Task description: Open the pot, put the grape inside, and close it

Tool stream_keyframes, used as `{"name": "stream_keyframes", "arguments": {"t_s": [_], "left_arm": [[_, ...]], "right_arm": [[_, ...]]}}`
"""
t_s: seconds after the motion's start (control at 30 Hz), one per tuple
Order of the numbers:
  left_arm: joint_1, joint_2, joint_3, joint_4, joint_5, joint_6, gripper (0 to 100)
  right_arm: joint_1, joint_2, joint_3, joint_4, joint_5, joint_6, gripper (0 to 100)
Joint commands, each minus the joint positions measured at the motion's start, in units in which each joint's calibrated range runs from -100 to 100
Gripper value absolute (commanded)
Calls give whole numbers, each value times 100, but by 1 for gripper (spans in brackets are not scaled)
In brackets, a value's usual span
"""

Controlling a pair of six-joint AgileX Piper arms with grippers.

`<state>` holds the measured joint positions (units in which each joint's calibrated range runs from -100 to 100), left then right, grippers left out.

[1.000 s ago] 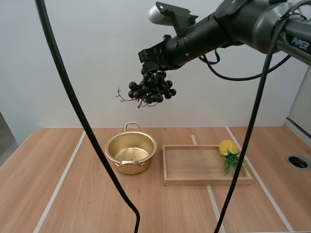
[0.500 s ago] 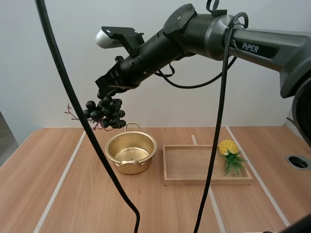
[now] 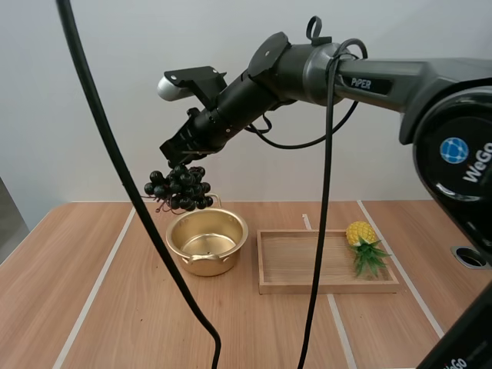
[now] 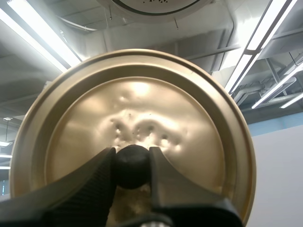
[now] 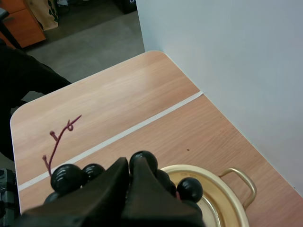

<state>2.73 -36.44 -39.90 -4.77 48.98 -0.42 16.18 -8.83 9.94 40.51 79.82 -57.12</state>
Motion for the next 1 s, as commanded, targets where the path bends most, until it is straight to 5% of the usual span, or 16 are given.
{"name": "stream_keyframes", "arguments": {"t_s": [0.0, 0.53, 0.97], "left_arm": [[2, 0, -29, -17, -240, -21, 0], [2, 0, -29, -17, -240, -21, 0], [2, 0, -29, -20, -256, -21, 0]], "right_arm": [[-1, 140, -47, -14, -66, -31, 0], [-1, 1222, -47, -26, -509, -31, 0], [-43, 1613, -34, -804, -991, 105, 0]]}}
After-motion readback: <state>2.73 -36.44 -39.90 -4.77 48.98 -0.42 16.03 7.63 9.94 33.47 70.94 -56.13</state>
